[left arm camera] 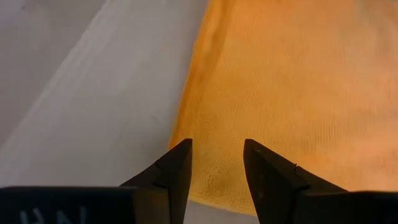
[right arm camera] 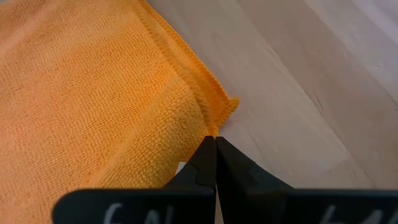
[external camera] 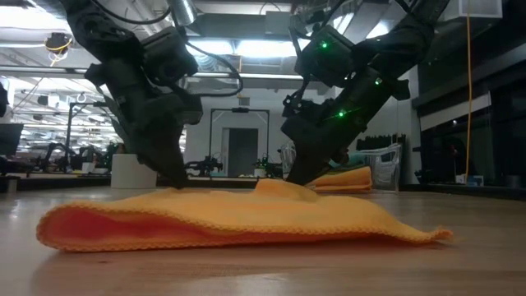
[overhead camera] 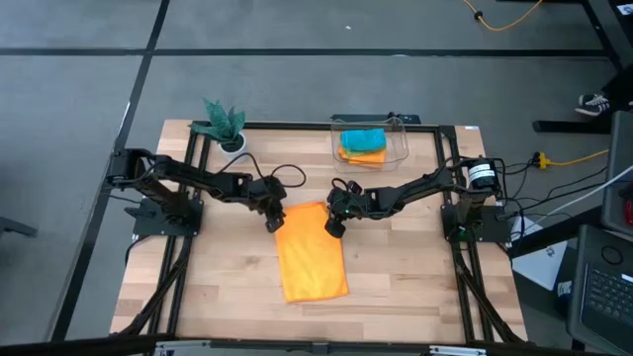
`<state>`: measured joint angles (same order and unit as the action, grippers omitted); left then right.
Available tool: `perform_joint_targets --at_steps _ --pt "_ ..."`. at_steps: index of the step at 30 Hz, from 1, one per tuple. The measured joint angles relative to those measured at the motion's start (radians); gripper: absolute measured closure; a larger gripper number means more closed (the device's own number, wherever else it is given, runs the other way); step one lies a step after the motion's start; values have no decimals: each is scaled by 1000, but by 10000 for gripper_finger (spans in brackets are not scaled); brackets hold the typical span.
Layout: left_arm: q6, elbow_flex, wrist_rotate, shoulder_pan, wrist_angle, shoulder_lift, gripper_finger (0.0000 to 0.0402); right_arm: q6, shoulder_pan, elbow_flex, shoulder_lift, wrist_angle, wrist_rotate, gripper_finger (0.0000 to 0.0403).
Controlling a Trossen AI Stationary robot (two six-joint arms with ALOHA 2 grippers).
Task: Fold microfiber towels
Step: Fold the orange microfiber towel
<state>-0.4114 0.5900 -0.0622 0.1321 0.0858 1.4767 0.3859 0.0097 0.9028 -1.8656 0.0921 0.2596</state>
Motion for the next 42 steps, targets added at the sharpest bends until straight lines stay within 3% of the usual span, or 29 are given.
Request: perform_joint_targets --at_steps 5,12,19,30,35,42 --pt "0 0 -1 -1 17 11 264 0 0 0 0 0 0 401" --pt "3 0 113 -1 -9 10 264 -1 0 0 0 -2 -2 401" --pt "3 0 13 -2 14 10 264 -2 0 0 0 -14 -2 401" --pt "17 0 -9 -1 35 10 268 -1 0 0 0 -16 -2 401" --pt "75 0 -14 -2 34 10 304 0 0 0 0 -16 -2 401" --pt "145 0 -32 -2 35 9 393 -1 0 0 0 -16 -2 400"
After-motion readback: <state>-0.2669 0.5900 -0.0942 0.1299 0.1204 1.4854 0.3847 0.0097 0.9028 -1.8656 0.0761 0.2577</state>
